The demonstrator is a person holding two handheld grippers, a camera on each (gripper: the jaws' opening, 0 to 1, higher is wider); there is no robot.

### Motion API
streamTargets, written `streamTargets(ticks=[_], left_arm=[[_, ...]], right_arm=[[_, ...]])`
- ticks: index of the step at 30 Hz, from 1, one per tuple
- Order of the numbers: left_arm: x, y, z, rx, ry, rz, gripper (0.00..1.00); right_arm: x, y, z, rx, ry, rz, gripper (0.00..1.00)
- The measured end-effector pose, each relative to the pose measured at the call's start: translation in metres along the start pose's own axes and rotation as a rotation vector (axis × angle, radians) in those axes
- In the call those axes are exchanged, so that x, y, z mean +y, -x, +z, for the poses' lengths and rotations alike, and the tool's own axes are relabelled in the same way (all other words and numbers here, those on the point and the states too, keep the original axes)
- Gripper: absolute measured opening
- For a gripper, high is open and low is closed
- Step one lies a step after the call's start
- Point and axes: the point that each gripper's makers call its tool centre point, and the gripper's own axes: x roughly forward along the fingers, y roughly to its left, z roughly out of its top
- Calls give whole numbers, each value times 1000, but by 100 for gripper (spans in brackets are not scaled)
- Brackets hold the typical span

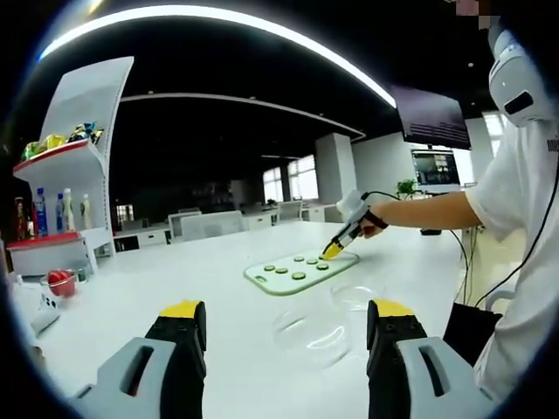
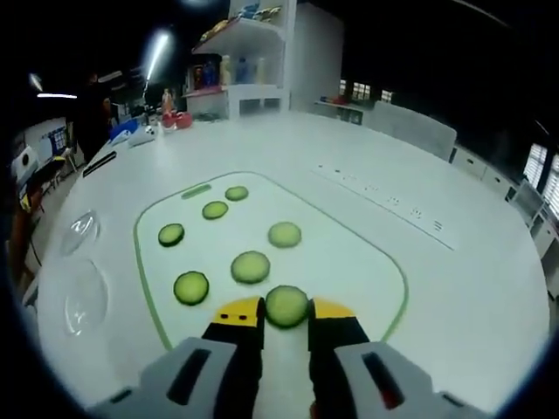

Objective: Open the petri dish lid, add cucumber slices into the petri dish, and close the lid

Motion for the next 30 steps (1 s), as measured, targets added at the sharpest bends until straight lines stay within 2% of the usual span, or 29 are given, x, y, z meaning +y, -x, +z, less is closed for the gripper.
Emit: streamTargets(ticks=[16, 24, 30], left_arm=[[-2, 2, -2, 12, -6, -19, 75], [-5, 2, -2, 22, -14, -36, 75], [-5, 0, -7, 39, -12, -42, 75]], right_arm=[[-4, 7, 5, -12, 1, -9, 19], [-2, 22, 21, -54, 7, -13, 19], [5, 30, 27, -68, 18, 4, 19]])
